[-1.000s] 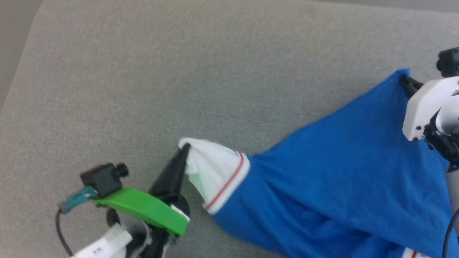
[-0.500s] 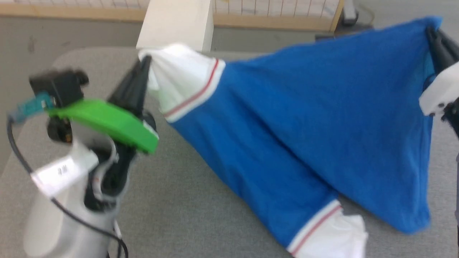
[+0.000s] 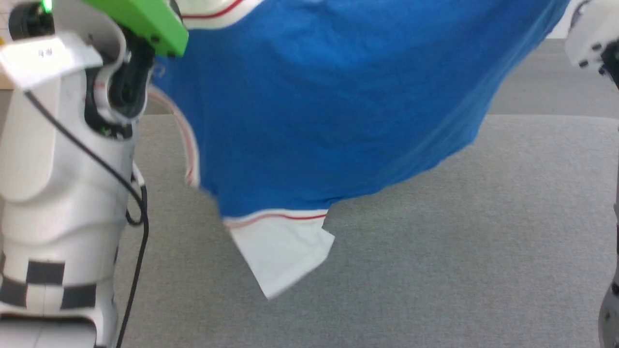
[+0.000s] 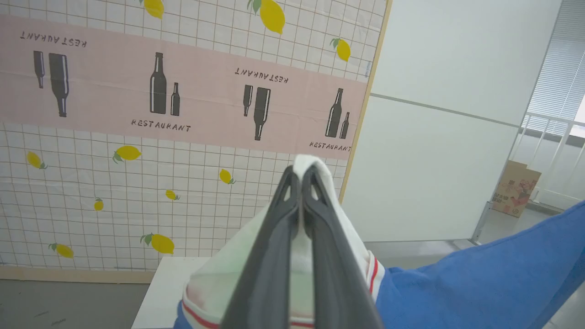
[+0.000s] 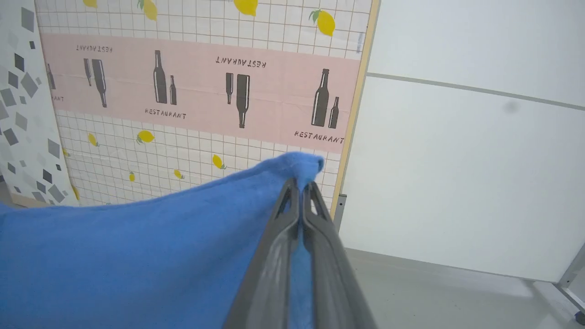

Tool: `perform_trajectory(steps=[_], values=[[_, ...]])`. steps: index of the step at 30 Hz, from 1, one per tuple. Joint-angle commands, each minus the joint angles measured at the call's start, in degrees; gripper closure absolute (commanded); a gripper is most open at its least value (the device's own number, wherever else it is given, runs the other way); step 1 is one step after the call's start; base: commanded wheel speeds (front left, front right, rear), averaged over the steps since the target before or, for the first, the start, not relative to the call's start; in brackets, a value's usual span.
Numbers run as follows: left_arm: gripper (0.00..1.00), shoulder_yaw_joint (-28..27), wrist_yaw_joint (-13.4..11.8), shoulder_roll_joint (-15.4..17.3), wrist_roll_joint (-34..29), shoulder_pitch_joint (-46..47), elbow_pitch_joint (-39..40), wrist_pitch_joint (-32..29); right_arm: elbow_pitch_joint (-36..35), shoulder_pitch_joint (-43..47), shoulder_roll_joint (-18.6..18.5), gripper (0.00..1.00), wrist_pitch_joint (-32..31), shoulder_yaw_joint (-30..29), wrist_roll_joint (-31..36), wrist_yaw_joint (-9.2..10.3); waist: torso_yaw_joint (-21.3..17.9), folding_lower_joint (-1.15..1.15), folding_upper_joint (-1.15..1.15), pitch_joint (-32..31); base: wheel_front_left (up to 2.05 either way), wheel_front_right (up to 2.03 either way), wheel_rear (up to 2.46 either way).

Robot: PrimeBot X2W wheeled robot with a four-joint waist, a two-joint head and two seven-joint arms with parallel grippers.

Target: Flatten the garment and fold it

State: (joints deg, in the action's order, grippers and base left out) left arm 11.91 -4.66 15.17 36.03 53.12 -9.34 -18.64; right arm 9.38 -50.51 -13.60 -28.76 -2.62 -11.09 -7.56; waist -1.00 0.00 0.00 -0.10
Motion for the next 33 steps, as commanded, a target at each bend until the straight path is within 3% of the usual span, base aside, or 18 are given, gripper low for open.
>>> perform_trajectory(steps=[1,5,8,17,24,33], values=[[1.0,0.27,0.28,-0.08,-1.03,2.75,-1.55,0.19,1.65,-1.96,0.44,1.0,-0.03,0.29,0.68,0.08,-0.79,0.0,0.0,0.45,0.0,0.0,0.0],[1.0,1.32,0.36,0.06,-3.51,8.51,-6.31,1.74,6.81,-6.68,1.62,1.0,0.62,0.31,2.45,0.08,-1.74,0.0,0.0,2.27,0.0,0.0,0.0],[1.0,1.3,-0.84,-0.47,-5.64,15.8,-11.22,4.42,12.95,-13.14,3.64,1.0,2.04,-0.57,5.2,0.08,-3.26,0.0,0.0,6.95,0.0,0.0,0.0],[1.0,0.73,-2.36,-2.36,-8.85,30.14,-15.91,13.21,20.09,-26.45,4.7,1.0,9.07,-3.15,11.21,0.08,-4.89,0.0,0.0,19.02,0.0,0.0,0.0],[1.0,0.83,-1.26,-4.44,-9.79,37.78,-19.78,21.55,24.3,-33.59,2.98,1.0,17.28,-2.04,15.84,0.08,-3.97,0.0,0.0,26.49,0.0,0.0,0.0],[1.0,0.62,3.59,-5.51,-8.56,40.37,-23.97,30.58,29.95,-36.39,1.49,1.0,25.28,-0.72,19.48,0.08,-2.1,0.0,0.0,31.53,0.0,0.0,0.0]])
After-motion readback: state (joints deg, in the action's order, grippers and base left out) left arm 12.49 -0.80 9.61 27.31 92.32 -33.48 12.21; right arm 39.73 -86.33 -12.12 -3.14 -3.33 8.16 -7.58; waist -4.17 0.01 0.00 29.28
